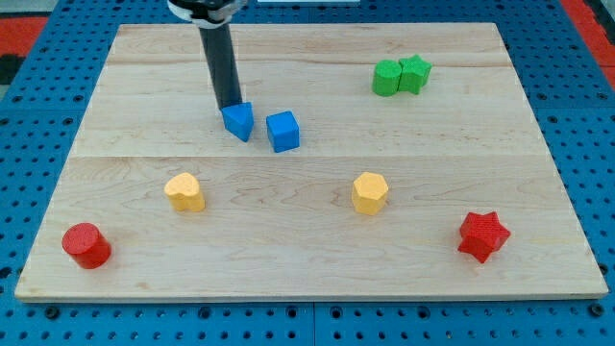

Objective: Push the yellow heart towards the yellow hexagon

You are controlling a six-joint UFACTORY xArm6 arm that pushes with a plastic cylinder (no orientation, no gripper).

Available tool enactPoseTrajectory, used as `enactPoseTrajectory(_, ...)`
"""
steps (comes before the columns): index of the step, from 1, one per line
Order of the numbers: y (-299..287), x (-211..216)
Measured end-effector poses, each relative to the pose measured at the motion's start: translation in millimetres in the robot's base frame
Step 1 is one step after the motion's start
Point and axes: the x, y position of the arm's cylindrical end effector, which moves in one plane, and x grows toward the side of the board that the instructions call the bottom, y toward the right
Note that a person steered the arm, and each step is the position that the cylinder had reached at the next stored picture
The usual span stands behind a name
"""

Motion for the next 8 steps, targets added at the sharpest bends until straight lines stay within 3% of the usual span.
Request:
enactPoseTrajectory(2, 30.8, 15.7)
enactPoseTrajectory(5, -126.6, 12.3)
enactPoseTrajectory(8, -135.4, 90.9)
